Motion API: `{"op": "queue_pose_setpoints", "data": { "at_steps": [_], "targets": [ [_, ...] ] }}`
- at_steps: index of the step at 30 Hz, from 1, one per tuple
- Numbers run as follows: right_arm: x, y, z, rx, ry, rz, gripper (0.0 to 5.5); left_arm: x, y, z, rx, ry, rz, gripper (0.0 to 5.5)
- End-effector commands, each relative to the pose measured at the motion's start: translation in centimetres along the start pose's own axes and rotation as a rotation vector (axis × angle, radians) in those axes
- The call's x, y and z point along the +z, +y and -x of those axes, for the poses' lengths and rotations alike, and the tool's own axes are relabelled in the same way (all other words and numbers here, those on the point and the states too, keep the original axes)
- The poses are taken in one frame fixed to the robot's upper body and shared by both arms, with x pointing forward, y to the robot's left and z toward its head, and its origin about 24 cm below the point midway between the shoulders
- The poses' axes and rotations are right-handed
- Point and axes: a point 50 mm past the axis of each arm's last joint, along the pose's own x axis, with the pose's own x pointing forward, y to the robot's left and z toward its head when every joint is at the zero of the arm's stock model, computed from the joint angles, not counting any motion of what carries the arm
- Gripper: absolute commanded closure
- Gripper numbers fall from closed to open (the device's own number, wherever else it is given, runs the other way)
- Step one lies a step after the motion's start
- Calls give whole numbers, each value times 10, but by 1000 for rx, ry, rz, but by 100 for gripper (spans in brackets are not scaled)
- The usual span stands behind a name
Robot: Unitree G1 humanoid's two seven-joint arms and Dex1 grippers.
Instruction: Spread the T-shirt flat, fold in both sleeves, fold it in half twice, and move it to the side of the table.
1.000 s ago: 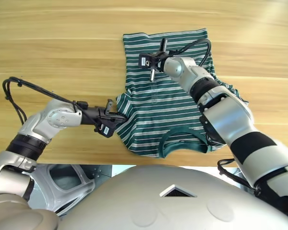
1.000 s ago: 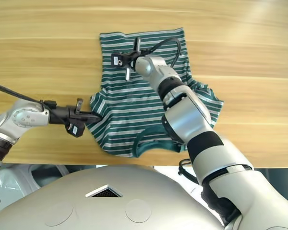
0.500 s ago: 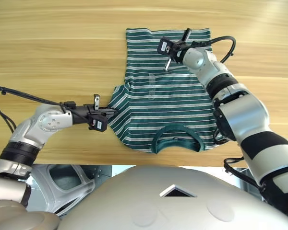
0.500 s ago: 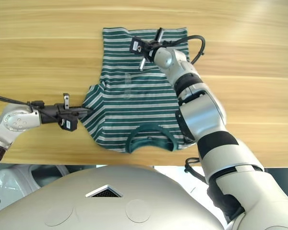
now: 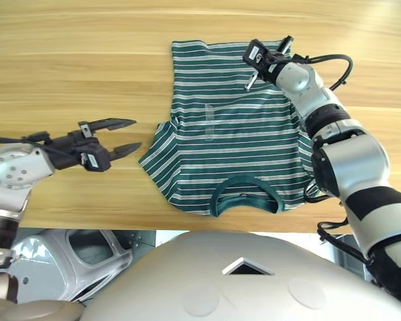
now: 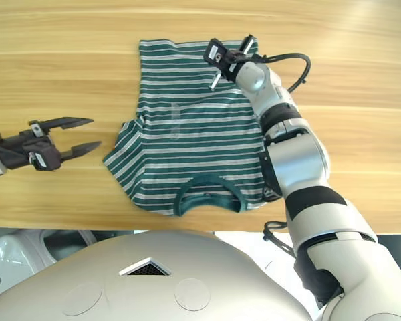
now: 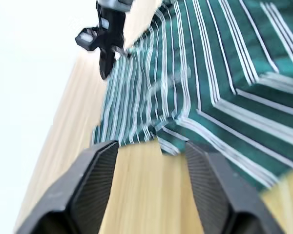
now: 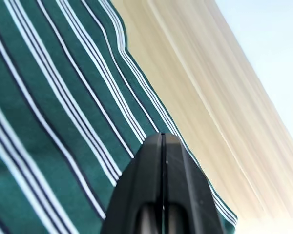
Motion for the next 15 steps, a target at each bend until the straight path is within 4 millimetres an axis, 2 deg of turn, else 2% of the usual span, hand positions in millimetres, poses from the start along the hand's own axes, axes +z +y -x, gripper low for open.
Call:
{"op": "queue_pose_setpoints", "data": {
  "at_steps": [1, 5, 8, 15],
  "targets": [
    [-15, -15, 13, -55, -1, -65, 550, -13, -13, 15, -136, 136, -18, 230],
    [-22, -25, 21, -85, -1, -89, 550, -19, -31, 18, -209, 198, -17, 171],
    [-22, -30, 23, -98, -10, -99, 550, -21, -45, 10, -248, 195, 9, 171],
    [-21, -32, 25, -100, -30, -102, 550, -13, -52, -18, -282, 125, 0, 171]
  ]
}}
